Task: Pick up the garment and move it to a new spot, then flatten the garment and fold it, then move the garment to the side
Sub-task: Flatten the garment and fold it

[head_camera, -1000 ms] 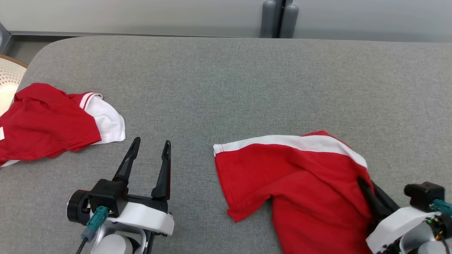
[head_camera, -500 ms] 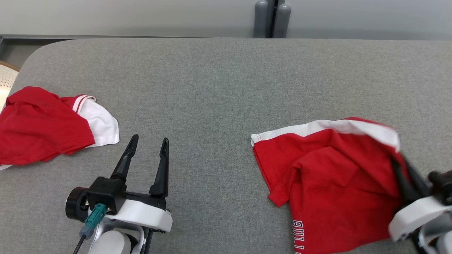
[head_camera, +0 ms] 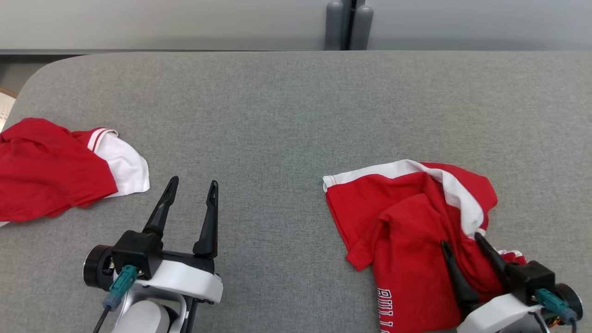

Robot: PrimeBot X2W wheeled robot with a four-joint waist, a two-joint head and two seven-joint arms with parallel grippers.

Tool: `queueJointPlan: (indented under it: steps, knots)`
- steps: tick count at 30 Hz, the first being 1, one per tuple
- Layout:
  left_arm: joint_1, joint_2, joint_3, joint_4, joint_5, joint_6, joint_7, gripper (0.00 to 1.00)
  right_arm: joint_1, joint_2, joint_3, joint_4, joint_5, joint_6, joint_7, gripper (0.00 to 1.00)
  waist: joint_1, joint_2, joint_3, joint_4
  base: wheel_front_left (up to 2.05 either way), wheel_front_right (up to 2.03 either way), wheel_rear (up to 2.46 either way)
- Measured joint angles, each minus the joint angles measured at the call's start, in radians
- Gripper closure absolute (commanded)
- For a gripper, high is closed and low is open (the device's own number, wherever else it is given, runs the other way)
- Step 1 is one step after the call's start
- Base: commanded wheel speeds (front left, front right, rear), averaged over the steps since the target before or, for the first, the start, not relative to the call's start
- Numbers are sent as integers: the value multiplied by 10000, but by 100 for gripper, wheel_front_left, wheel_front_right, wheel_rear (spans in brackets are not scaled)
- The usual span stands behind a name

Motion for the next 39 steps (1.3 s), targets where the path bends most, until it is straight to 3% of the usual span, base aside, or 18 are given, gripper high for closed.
queueJointPlan:
  steps: [8,14,18,34,39]
  knots:
    - [369,205,182,33,-58,132,-15,0,776,38,-353,-2144,506,0,-533,0,0,0,-445,-244,0,0,0]
    - [873,407,366,-182,-59,384,-44,0,1177,59,-1384,-3428,922,-2,-286,0,0,1,-858,-497,0,0,0]
    - [1161,558,345,-357,-82,458,98,0,1315,-75,-1960,-3636,1260,-2,138,0,0,0,-1158,-652,0,0,0]
    - [1140,621,29,-746,31,623,430,0,1301,-174,-1868,-3722,1509,-2,399,0,0,0,-1091,-623,0,0,0]
    - [-274,27,-786,-374,184,48,966,0,1021,-230,-1670,-3806,1534,-2,416,0,0,1,-712,-755,0,0,0]
